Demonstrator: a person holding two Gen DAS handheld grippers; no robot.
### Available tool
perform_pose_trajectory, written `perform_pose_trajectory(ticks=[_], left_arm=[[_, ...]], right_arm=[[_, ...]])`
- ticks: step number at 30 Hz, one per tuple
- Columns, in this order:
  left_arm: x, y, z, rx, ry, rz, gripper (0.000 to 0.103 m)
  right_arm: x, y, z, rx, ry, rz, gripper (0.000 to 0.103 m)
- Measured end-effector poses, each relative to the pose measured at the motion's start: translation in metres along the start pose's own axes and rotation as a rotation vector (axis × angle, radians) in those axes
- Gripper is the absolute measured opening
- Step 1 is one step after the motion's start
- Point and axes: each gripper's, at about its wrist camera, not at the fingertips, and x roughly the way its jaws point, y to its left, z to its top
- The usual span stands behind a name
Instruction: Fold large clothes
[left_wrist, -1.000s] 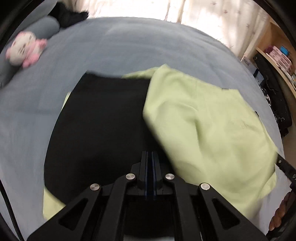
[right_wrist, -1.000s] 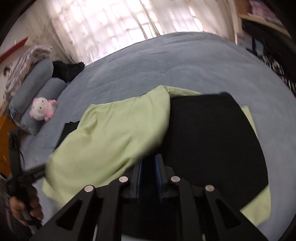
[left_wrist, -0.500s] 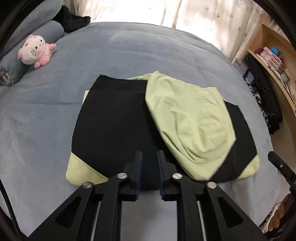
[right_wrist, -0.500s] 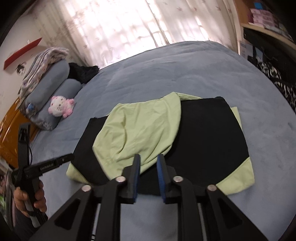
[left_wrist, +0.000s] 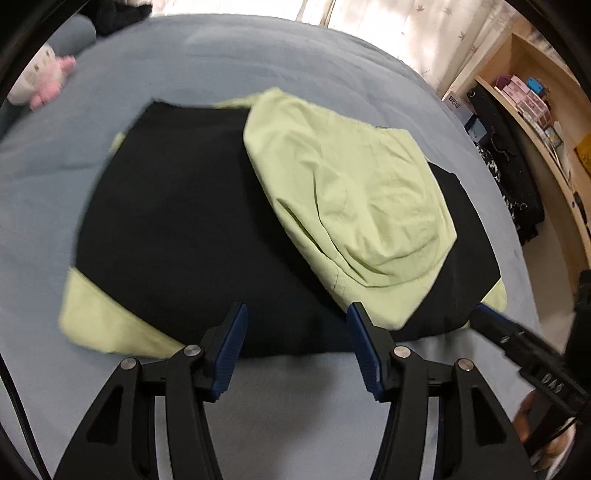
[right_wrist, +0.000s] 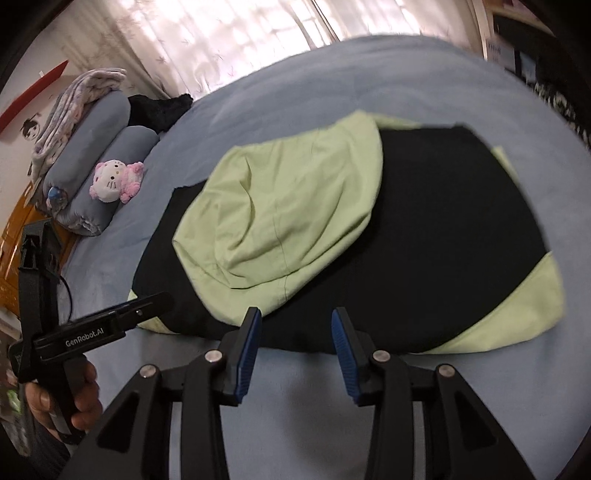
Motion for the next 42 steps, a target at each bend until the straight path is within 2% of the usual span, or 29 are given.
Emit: perform_pose_trajectory(ticks=[6,8,11,12,14,16,18,20,22,24,25,26,28,30,34,36,39,41,42], left_arm=[[0.035,0.014,0.019,-0.080,0.026,-0.123,0.054],[0.042,0.014,0.025,-0.088,0.021,-0.134,0.052],[0.053,0.009,0.032,-0.077,0.027,-0.153,0.027],[0.057,0.005,0.033,-0.069,0.028,-0.162,0.016],[0.057,-0.002,0.034,-0.043,0.011,-0.122,0.014],[0.049,-0.013,0.033,0.001,-0.045,-0.083,0.011],[0.033,-0.020,0.029,0.031,-0.119,-0.089,0.011],[0.025,-0.021,0.024,0.031,-0.148,-0.129,0.011],[0.033,-0.022,0.016,0.036,-0.113,-0.151,0.011],[0.060,-0.021,0.004,0.033,-0.017,-0.111,0.011],[0.067,-0.019,0.001,0.020,-0.002,-0.109,0.012],[0.069,-0.017,-0.001,0.010,-0.005,-0.115,0.013],[0.064,-0.015,0.001,-0.001,-0.013,-0.124,0.020],[0.054,-0.017,0.005,0.013,-0.017,-0.074,0.035],[0.027,-0.013,0.002,0.031,-0.091,0.055,0.053],[0.010,-0.010,0.004,0.028,-0.149,0.089,0.053],[-0.009,-0.005,0.008,0.036,-0.225,0.098,0.052],[-0.011,-0.009,0.014,0.060,-0.256,0.067,0.046],[-0.010,-0.010,0.016,0.074,-0.259,0.055,0.038]], right_arm=[[0.040,-0.014,0.009,0.096,0.022,0.104,0.040],[0.050,-0.015,0.012,0.113,0.025,0.136,0.040],[0.064,-0.011,0.018,0.106,0.017,0.166,0.037],[0.066,-0.007,0.019,0.088,-0.002,0.154,0.022],[0.069,0.001,0.022,0.057,-0.028,0.114,0.014],[0.064,0.008,0.024,0.032,-0.062,0.099,0.012],[0.050,0.012,0.026,0.015,-0.101,0.108,0.011],[0.034,0.011,0.025,-0.005,-0.135,0.128,0.011],[0.036,0.007,0.020,-0.026,-0.116,0.096,0.011],[0.056,-0.001,0.009,-0.027,-0.038,0.044,0.013],[0.070,-0.009,0.001,0.002,0.012,0.028,0.013],[0.073,-0.015,-0.003,0.032,0.011,0.039,0.013],[0.066,-0.020,-0.004,0.080,0.000,0.070,0.017],[0.060,-0.021,-0.002,0.104,0.011,0.068,0.021],[0.039,-0.013,0.001,0.064,-0.026,-0.039,0.021],[0.026,-0.010,0.003,0.051,-0.074,-0.051,0.021],[0.012,-0.003,0.006,0.024,-0.157,-0.013,0.021],[0.016,0.004,0.013,-0.012,-0.177,0.008,0.021],[0.019,0.008,0.017,-0.033,-0.176,0.009,0.021]])
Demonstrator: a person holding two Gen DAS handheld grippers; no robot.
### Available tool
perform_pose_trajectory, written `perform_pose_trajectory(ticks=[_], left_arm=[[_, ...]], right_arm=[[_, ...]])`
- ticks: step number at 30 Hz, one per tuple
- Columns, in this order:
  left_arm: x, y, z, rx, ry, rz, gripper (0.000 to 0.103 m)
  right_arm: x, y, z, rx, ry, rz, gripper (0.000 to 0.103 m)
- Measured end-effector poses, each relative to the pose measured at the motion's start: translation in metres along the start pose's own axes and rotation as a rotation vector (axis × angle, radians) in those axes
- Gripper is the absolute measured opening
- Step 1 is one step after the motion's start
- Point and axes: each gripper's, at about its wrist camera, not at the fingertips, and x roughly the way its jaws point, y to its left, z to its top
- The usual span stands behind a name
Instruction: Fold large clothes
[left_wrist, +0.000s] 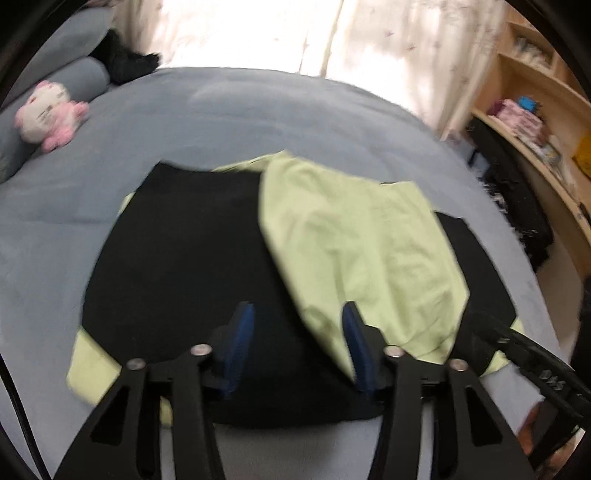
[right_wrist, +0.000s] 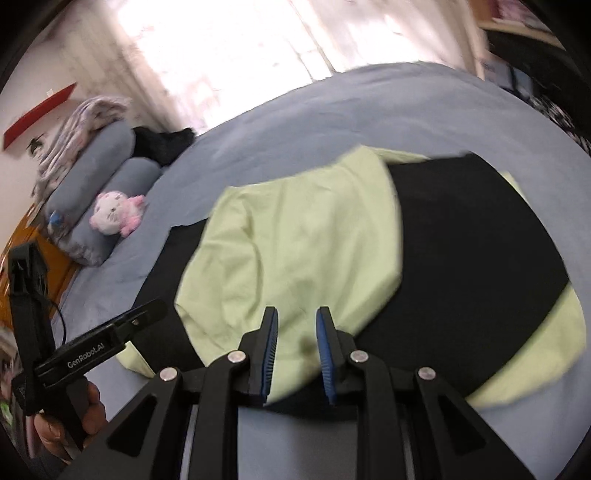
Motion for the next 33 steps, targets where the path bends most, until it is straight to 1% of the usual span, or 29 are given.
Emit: perform_pose_trajectory(ticks=[1,3,5,6,7,9,10,12,15,16,17,19,21,23,25,26,29,32,33], left_arm=[[0.007,-0.006,0.003,0.015,0.001,-0.012,0.033],[0.021,-0.017,0.007,0.039,0.000,-0.039,0.031],[0.039,-0.022,0.009,0.044,0.020,-0.023,0.028],[0.050,-0.023,0.011,0.046,0.033,-0.024,0.024],[0.056,-0.021,0.010,0.048,0.040,-0.024,0.023],[0.079,-0.022,0.009,0.041,0.076,0.015,0.022],[0.090,-0.019,0.011,0.027,0.094,0.028,0.022],[0.100,-0.013,0.016,-0.014,0.089,0.020,0.022],[0.105,-0.005,0.024,-0.053,0.097,0.004,0.021],[0.105,-0.004,0.024,-0.056,0.096,0.006,0.014],[0.104,-0.001,0.023,-0.057,0.095,0.014,0.013],[0.103,0.006,0.020,-0.069,0.091,-0.008,0.009],[0.099,0.010,0.016,-0.086,0.087,-0.029,0.008],[0.102,0.010,0.016,-0.090,0.085,-0.027,0.008],[0.101,0.013,0.016,-0.096,0.091,-0.022,0.008],[0.103,0.012,0.017,-0.106,0.101,-0.019,0.008],[0.100,0.012,0.024,-0.143,0.144,-0.024,0.009],[0.087,0.009,0.030,-0.153,0.156,0.006,0.017],[0.078,0.009,0.031,-0.151,0.149,0.022,0.022]], right_arm=[[0.008,0.007,0.005,-0.025,-0.002,0.008,0.021],[0.023,0.011,0.008,-0.058,-0.002,0.027,0.021],[0.040,0.010,0.011,-0.067,0.022,0.008,0.021],[0.051,0.009,0.013,-0.061,0.025,0.010,0.021],[0.058,0.008,0.014,-0.059,0.028,0.007,0.021],[0.081,0.001,0.019,-0.040,0.047,-0.034,0.020],[0.089,-0.005,0.021,-0.024,0.052,-0.046,0.017],[0.100,-0.014,0.027,0.016,0.058,-0.045,0.010],[0.098,-0.034,0.034,0.107,0.061,-0.008,0.000],[0.094,-0.042,0.034,0.130,0.053,-0.008,0.000],[0.088,-0.049,0.033,0.144,0.035,-0.022,0.000],[0.075,-0.063,0.029,0.153,-0.001,-0.089,0.000],[0.069,-0.078,0.025,0.191,0.000,-0.053,0.000],[0.067,-0.081,0.022,0.208,0.004,-0.050,0.000],[0.067,-0.076,0.023,0.196,0.012,-0.073,0.000],[0.068,-0.075,0.025,0.202,0.018,-0.076,0.002],[0.064,-0.080,0.028,0.290,0.051,-0.047,0.003],[0.055,-0.086,0.026,0.394,0.083,-0.002,0.003],[0.051,-0.084,0.025,0.411,0.091,-0.001,0.003]])
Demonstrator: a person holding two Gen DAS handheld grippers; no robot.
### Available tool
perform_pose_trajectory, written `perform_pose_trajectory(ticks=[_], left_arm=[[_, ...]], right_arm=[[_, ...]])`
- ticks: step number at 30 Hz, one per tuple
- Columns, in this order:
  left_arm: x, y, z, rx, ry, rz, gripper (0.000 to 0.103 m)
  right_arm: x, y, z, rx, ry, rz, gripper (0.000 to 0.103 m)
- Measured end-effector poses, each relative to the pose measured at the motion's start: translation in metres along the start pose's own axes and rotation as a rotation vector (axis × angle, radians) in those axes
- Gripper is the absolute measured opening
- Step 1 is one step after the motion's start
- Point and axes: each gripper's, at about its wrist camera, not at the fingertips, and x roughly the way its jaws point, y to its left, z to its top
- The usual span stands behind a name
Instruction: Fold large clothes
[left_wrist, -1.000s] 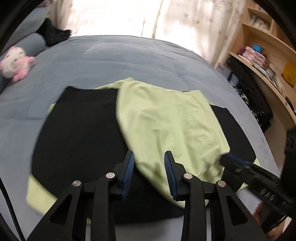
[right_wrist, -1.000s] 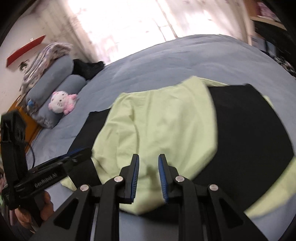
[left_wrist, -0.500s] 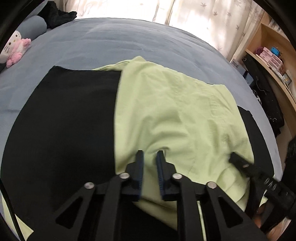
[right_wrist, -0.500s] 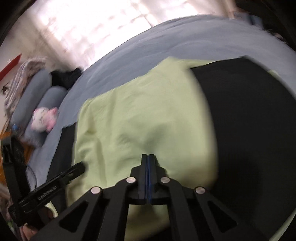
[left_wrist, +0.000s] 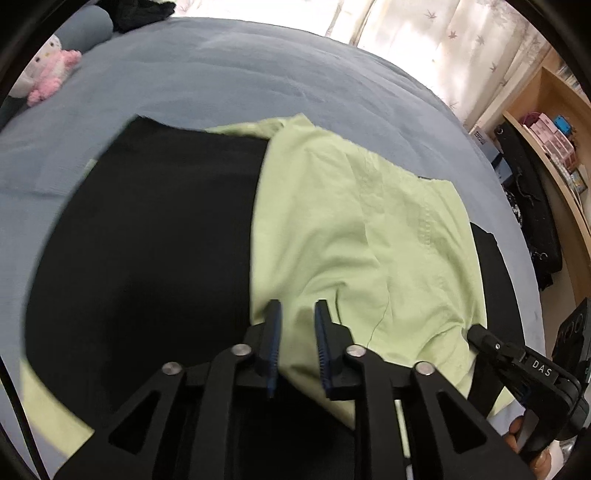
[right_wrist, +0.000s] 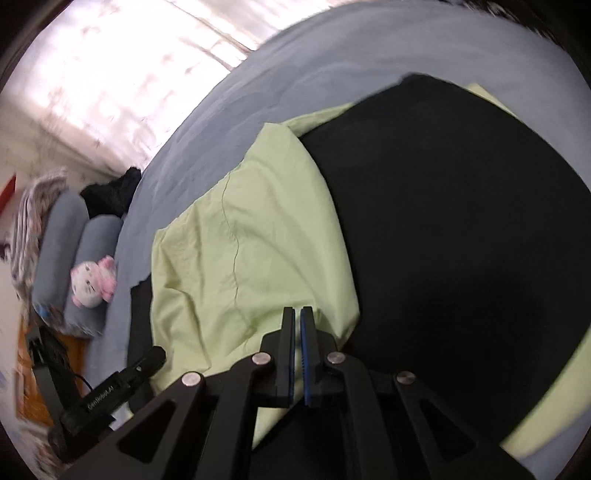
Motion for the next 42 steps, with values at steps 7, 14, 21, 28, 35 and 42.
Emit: perform_pose_trajectory(ticks=[7,14,21,28,35,42], left_arm=[[-0.065,-0.001,-0.014,-0.018,-0.057,0.046,0.038],[-0.130,0.003,-0.040,-0.016,-0.103,0.039,0.041],[-0.159,0.036,-0.075,-0.079,-0.123,0.027,0.051],[-0.121,0.080,-0.106,-0.219,-0.072,-0.020,0.051],[-0.077,0.126,-0.121,-0.400,-0.112,-0.075,0.051],[-0.044,0.143,-0.113,-0.533,-0.208,-0.156,0.051]], right_arm=[[-0.036,0.024,-0.027,-0.045,0.039,-0.050,0.003],[-0.086,0.053,-0.057,-0.158,-0.022,-0.098,0.003],[-0.100,0.073,-0.089,-0.268,-0.053,-0.162,0.003],[-0.079,0.073,-0.116,-0.263,-0.068,-0.170,0.003],[-0.053,0.083,-0.112,-0.273,-0.109,-0.157,0.003],[-0.016,0.100,-0.092,-0.331,-0.171,-0.159,0.003]])
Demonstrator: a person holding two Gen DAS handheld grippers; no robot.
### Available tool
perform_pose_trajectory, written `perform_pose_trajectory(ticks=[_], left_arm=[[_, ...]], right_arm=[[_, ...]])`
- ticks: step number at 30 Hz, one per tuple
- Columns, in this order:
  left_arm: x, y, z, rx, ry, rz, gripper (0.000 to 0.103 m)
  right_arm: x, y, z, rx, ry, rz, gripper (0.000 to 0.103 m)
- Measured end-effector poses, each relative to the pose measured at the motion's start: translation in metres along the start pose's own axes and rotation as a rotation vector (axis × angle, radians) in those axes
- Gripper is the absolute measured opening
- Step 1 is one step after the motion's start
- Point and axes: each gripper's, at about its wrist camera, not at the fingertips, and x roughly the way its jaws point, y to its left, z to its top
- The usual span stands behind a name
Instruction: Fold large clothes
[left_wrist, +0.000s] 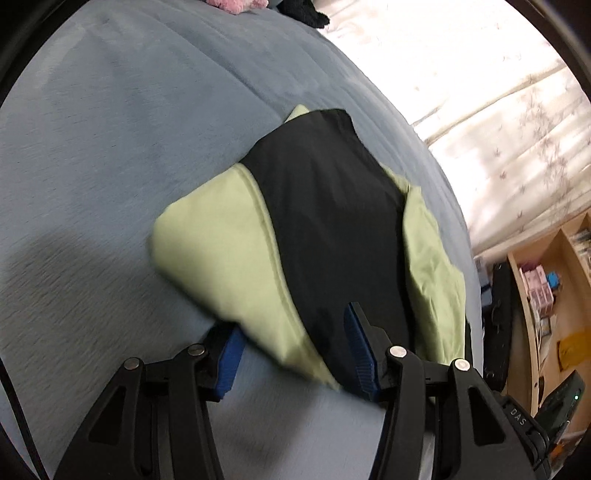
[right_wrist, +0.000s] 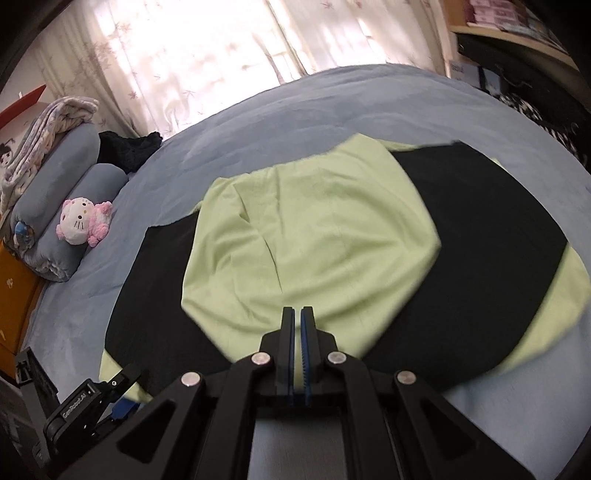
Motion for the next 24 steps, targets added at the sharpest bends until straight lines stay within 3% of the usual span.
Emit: perform_pose_trajectory(ticks=[5,8,10,13,18,20,24], left_arm=[[0.022,-0.007,0.012,-0.001,-0.042,-0.010,0.051],[0.031,-0.014,0.022,0.020,-0.065,-0.009,0.050],[0.033,-0.016,0.030,0.019,-0.086,-0.005,0.028],[0.037,-0.023,0.042,0.045,-0.115,-0.009,0.008],[0.012,-0.079,0.033,0.274,-0.260,-0.004,0.005],[0.000,-0.112,0.027,0.375,-0.310,-0.046,0.005],[-0.011,-0.170,0.008,0.532,-0.347,-0.109,0.005]], right_arm=[[0.023,0.009,0.022,-0.054,-0.060,-0.016,0.003],[0.041,0.007,0.035,-0.074,-0.053,-0.020,0.003],[0.056,0.002,0.039,-0.075,-0.019,-0.021,0.003],[0.079,-0.004,0.035,-0.070,0.077,-0.008,0.003],[0.087,0.003,0.022,-0.185,0.091,-0.038,0.003],[0.087,0.005,0.019,-0.212,0.084,-0.043,0.003],[0.087,-0.010,0.018,-0.164,0.074,0.030,0.004]])
